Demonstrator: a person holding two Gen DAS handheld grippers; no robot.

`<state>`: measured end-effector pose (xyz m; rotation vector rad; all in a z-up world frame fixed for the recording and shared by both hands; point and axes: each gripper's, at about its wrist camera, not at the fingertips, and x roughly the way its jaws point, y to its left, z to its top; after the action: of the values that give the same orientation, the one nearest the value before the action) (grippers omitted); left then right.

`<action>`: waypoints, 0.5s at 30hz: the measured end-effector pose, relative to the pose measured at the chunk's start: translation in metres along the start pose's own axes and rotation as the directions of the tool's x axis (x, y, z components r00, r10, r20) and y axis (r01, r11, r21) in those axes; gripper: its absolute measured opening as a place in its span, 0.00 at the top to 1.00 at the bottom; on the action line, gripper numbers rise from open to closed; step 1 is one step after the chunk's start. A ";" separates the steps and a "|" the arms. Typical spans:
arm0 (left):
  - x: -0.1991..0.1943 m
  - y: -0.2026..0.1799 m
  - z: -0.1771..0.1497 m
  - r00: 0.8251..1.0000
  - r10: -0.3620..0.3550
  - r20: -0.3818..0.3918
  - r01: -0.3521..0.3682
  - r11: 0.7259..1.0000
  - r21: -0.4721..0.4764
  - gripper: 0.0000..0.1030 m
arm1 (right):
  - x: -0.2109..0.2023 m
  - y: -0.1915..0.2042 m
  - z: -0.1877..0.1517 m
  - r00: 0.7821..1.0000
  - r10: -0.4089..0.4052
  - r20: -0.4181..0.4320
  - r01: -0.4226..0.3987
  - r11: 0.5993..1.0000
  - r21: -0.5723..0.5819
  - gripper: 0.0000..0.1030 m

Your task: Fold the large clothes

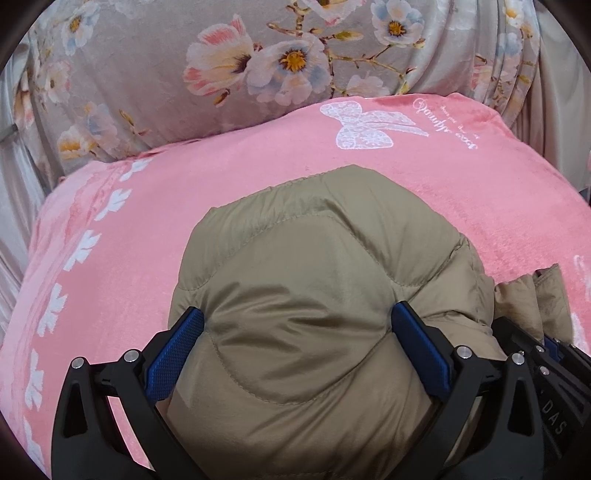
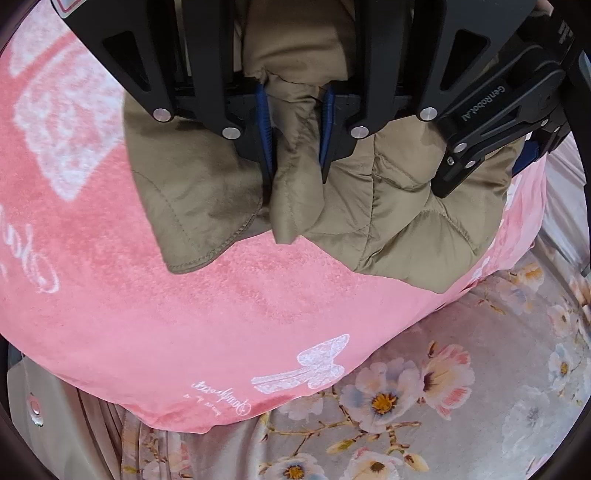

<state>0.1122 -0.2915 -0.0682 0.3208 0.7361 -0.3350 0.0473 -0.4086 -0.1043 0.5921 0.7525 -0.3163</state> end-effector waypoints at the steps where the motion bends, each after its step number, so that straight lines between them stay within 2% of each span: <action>1: -0.003 0.006 0.000 1.000 -0.025 -0.014 0.025 1.000 -0.006 0.04 | -0.012 -0.001 0.002 1.000 -0.001 0.005 0.001 1.000 0.014 0.69; 4: -0.020 0.043 0.001 0.989 -0.132 -0.071 0.125 0.987 -0.103 0.04 | -0.058 -0.012 0.006 0.997 0.003 0.074 -0.009 0.997 0.072 0.35; 6: -0.030 0.078 -0.003 0.967 -0.235 -0.100 0.210 0.953 -0.217 0.05 | -0.073 -0.030 0.006 0.998 -0.012 0.057 0.006 0.995 0.102 0.34; 8: -0.031 0.102 -0.010 0.950 -0.288 -0.118 0.244 0.925 -0.293 0.05 | -0.075 -0.054 0.001 1.000 0.001 -0.027 0.003 0.990 0.143 0.34; 9: -0.027 0.114 -0.016 0.937 -0.320 -0.139 0.261 0.907 -0.332 0.05 | -0.071 -0.067 -0.005 0.996 0.036 -0.081 -0.021 0.984 0.178 0.34; 11: -0.016 0.128 -0.029 0.891 -0.419 -0.175 0.323 0.856 -0.403 0.05 | -0.063 -0.082 -0.017 0.981 0.116 -0.158 -0.078 0.970 0.231 0.34; 13: -0.007 0.138 -0.047 0.825 -0.537 -0.176 0.394 0.770 -0.501 0.05 | -0.052 -0.089 -0.030 0.957 0.185 -0.224 -0.123 0.956 0.265 0.34; 15: -0.002 0.140 -0.057 0.784 -0.598 -0.168 0.432 0.720 -0.544 0.05 | -0.055 -0.092 -0.036 0.963 0.175 -0.204 -0.117 0.957 0.265 0.33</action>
<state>0.1333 -0.1420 -0.0831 -0.3368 1.2233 -0.6321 -0.0537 -0.4565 -0.1208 0.9315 0.8882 -0.2091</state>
